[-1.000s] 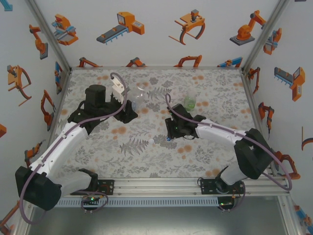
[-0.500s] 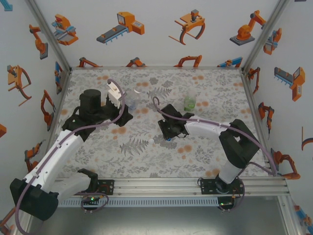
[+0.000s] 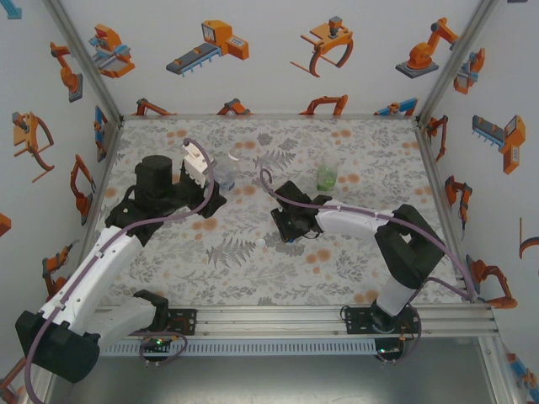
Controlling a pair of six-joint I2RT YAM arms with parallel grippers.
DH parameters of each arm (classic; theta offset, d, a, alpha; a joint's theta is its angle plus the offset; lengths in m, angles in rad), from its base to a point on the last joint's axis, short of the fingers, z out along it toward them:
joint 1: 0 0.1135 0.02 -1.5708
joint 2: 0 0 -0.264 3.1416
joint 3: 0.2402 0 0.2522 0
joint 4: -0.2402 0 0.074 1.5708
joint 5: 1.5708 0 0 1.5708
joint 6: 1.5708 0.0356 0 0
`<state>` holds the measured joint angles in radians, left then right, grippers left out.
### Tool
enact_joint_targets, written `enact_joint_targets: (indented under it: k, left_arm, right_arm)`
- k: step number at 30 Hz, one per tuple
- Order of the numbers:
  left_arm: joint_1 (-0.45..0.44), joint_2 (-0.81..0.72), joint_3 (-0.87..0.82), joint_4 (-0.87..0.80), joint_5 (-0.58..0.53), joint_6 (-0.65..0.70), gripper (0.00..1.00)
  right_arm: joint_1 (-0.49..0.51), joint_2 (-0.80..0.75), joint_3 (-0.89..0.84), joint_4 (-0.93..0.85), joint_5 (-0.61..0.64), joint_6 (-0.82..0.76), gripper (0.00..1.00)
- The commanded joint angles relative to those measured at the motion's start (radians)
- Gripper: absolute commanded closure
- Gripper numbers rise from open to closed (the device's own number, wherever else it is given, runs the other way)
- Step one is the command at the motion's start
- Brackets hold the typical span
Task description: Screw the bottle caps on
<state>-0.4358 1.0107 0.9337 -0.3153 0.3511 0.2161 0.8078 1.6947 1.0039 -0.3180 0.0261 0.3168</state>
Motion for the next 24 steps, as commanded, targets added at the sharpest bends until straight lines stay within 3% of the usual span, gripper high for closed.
enact_joint_targets:
  k: [1, 24]
  left_arm:
    - [0.007, -0.017, -0.01, 0.0, -0.007, 0.017, 1.0]
    - [0.006, -0.001, -0.006, -0.002, -0.006, 0.016, 1.0]
  right_arm:
    - [0.01, 0.012, 0.027, -0.042, 0.033, -0.002, 0.61]
    - [0.019, 0.027, 0.044, -0.089, 0.013, 0.037, 0.6]
